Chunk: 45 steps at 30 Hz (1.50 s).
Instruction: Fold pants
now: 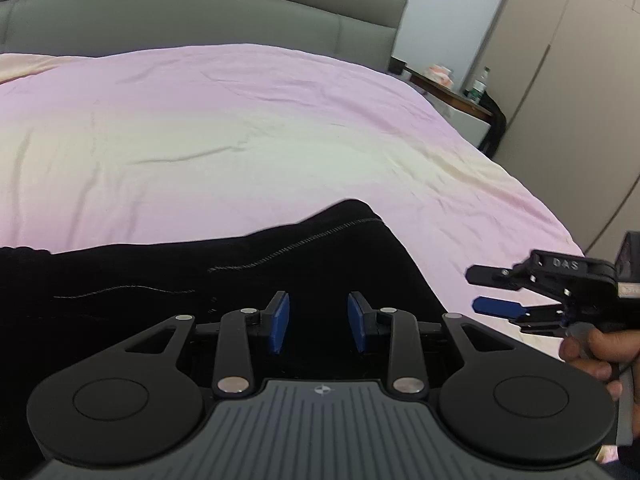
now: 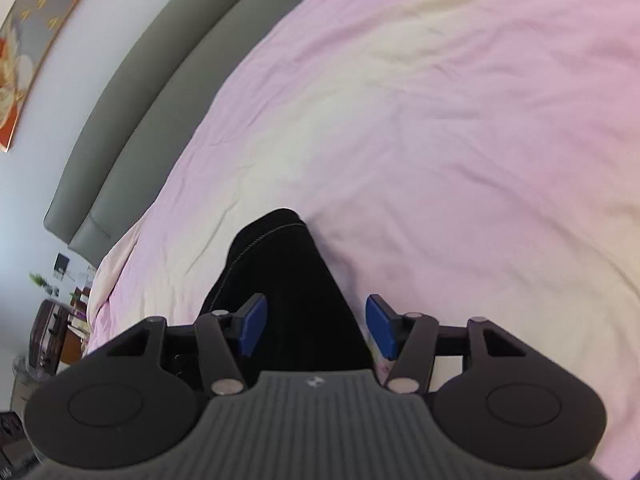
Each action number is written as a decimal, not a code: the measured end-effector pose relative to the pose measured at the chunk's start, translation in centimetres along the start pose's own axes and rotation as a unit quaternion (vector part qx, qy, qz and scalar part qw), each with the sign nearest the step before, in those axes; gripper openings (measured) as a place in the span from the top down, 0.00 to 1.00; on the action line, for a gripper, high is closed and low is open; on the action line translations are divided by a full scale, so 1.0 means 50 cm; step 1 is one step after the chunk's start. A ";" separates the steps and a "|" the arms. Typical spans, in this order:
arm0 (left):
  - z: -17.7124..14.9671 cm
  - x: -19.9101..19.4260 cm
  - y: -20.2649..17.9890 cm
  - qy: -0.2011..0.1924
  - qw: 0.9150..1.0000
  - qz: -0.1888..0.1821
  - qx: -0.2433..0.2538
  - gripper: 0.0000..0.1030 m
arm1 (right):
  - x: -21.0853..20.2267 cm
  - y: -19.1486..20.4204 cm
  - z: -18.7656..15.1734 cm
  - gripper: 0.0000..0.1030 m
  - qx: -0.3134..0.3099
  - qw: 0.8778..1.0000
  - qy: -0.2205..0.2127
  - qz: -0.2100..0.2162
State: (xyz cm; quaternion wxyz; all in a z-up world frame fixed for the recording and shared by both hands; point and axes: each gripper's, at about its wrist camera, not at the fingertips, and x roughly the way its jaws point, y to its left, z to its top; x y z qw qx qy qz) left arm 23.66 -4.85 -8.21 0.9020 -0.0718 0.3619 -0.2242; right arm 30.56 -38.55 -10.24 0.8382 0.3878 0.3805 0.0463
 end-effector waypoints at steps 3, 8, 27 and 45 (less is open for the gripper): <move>-0.018 0.029 -0.012 0.020 1.000 0.000 0.008 0.65 | 0.026 -0.031 0.005 0.48 0.042 0.999 0.026 0.008; -0.059 0.071 0.015 0.057 0.998 0.006 -0.012 0.66 | 0.072 -0.035 -0.002 0.44 0.033 0.995 0.090 0.019; -0.074 -0.087 0.054 -0.024 0.999 0.025 -0.039 0.29 | 0.184 -0.012 -0.033 0.43 -0.054 0.985 0.163 -0.004; -0.206 -0.276 0.362 -0.009 0.961 0.252 -0.114 0.27 | 0.099 0.018 -0.031 0.66 -0.075 0.990 0.116 -0.005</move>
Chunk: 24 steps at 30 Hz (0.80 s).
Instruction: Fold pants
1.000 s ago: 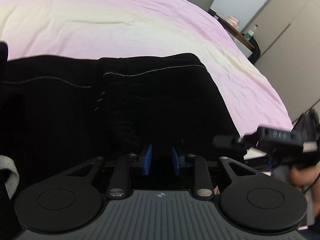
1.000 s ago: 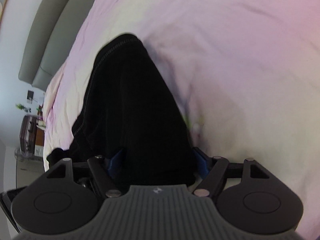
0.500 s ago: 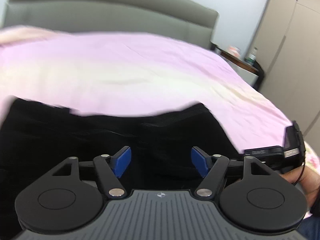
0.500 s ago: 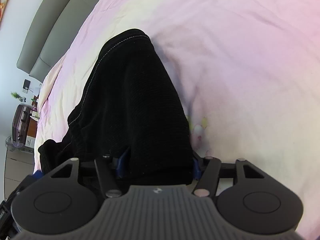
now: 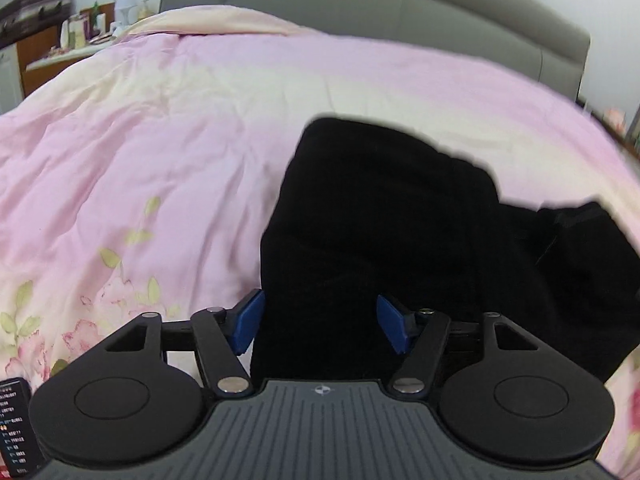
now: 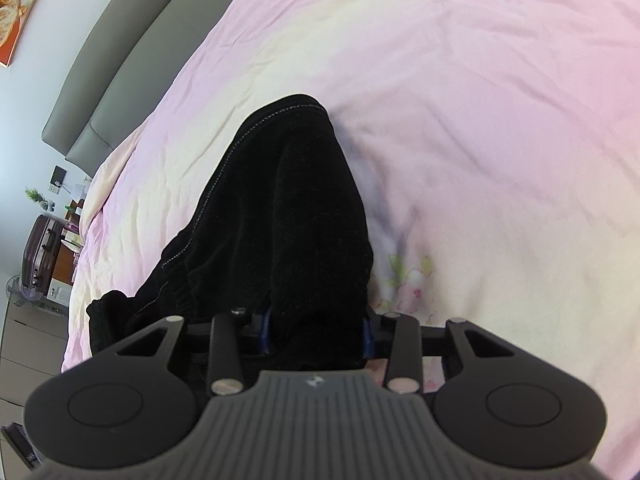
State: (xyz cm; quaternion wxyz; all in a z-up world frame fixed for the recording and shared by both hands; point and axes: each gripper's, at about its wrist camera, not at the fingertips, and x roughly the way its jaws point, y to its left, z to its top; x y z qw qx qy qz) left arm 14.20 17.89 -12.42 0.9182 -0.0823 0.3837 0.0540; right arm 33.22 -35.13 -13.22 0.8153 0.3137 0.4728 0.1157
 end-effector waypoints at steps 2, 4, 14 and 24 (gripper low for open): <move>-0.023 0.009 -0.003 0.004 1.000 0.006 0.005 0.22 | -0.004 0.010 -0.003 0.66 -0.008 1.000 -0.004 -0.010; -0.026 0.011 0.009 0.012 1.000 -0.007 -0.023 0.20 | -0.009 0.020 -0.006 0.66 -0.016 1.000 -0.007 -0.020; -0.039 0.026 0.088 0.054 0.984 -0.089 -0.142 0.20 | -0.038 0.057 -0.011 0.68 -0.045 0.998 -0.034 -0.036; -0.036 0.014 0.092 0.055 0.985 -0.093 -0.137 0.20 | -0.083 0.180 -0.067 0.75 -0.157 0.979 -0.097 -0.087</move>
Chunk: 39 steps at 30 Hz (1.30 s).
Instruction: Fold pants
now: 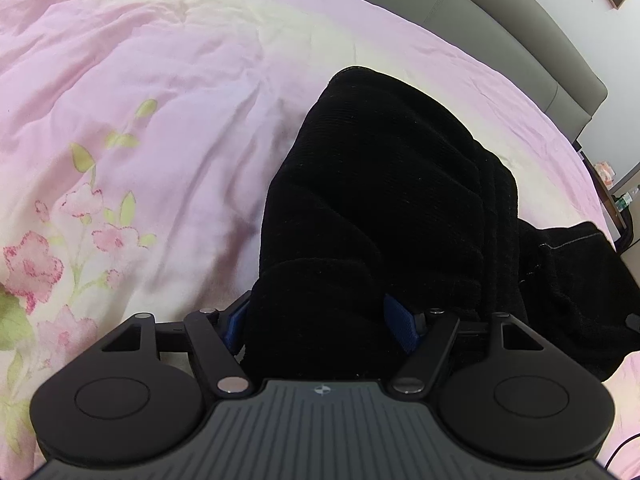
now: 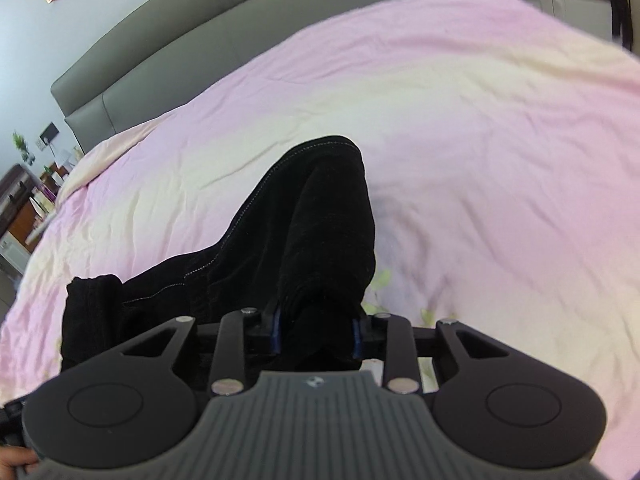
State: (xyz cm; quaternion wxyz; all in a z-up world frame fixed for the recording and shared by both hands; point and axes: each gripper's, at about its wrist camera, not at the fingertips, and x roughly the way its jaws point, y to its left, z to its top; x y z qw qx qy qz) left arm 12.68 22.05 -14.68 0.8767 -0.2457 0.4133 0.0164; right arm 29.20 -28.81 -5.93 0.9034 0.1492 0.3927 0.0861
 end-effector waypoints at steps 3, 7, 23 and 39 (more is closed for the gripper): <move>0.001 0.001 0.001 0.002 1.000 -0.002 -0.003 0.20 | -0.029 0.076 -0.010 0.76 -0.053 0.998 -0.033 -0.021; 0.001 -0.001 0.008 0.004 1.000 -0.010 -0.011 0.21 | -0.071 0.225 -0.024 0.77 -0.155 0.984 -0.087 -0.017; 0.008 -0.013 0.045 -0.001 0.998 -0.039 -0.057 0.35 | -0.043 0.636 -0.223 0.78 -0.413 0.904 -0.085 0.068; 0.063 -0.174 0.150 -0.141 0.980 -0.011 -0.139 0.39 | 0.115 0.724 -0.395 0.73 -0.566 0.821 -0.058 0.049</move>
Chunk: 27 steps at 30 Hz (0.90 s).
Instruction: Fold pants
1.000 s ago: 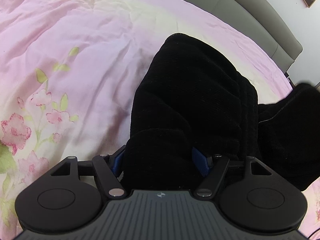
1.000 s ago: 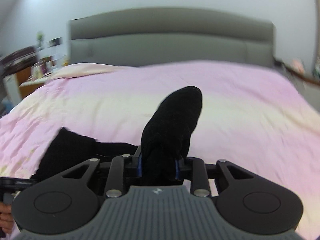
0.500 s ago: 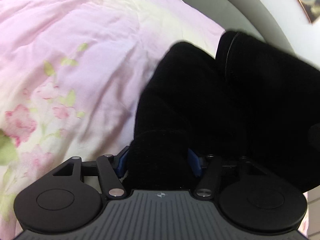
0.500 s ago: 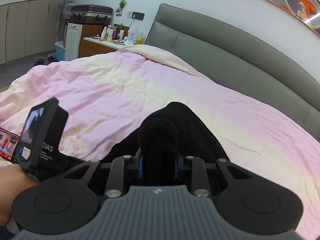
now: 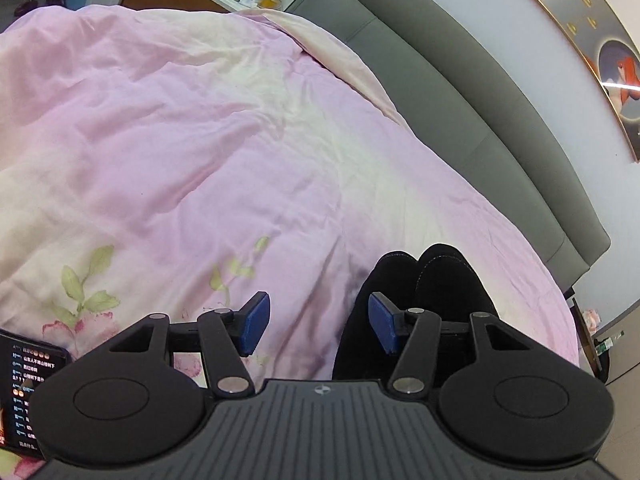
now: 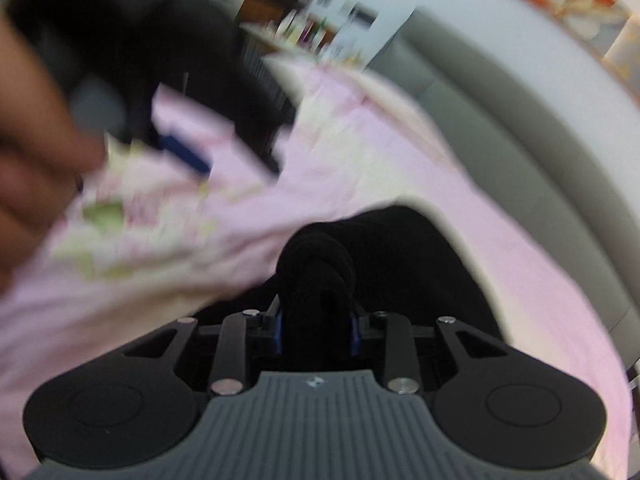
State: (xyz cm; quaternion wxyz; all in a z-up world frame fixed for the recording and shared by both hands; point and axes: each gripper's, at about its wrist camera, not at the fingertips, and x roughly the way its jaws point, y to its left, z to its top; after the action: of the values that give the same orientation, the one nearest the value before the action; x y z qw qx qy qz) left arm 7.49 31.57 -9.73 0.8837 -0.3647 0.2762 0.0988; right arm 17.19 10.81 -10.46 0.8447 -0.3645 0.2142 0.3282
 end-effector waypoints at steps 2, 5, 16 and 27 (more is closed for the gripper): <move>-0.001 0.008 0.005 0.014 1.000 -0.005 0.004 0.39 | 0.012 0.023 -0.019 0.71 -0.022 1.000 -0.011 -0.004; -0.009 0.011 -0.004 0.032 0.999 -0.023 0.016 0.36 | -0.003 0.024 -0.014 0.67 -0.019 1.000 -0.013 -0.011; -0.059 0.003 -0.067 0.094 0.985 -0.134 0.061 0.22 | -0.141 -0.115 -0.092 0.45 0.160 0.977 -0.024 0.143; -0.117 0.058 -0.072 0.142 0.971 -0.186 0.040 0.60 | -0.159 -0.286 -0.137 0.45 0.332 0.940 -0.001 0.079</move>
State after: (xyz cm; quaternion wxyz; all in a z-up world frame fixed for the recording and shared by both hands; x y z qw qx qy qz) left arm 8.81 24.84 -12.62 0.8524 -0.3839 0.3298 -0.1313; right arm 20.98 -4.94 -3.28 0.8893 -0.0445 0.3385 0.3042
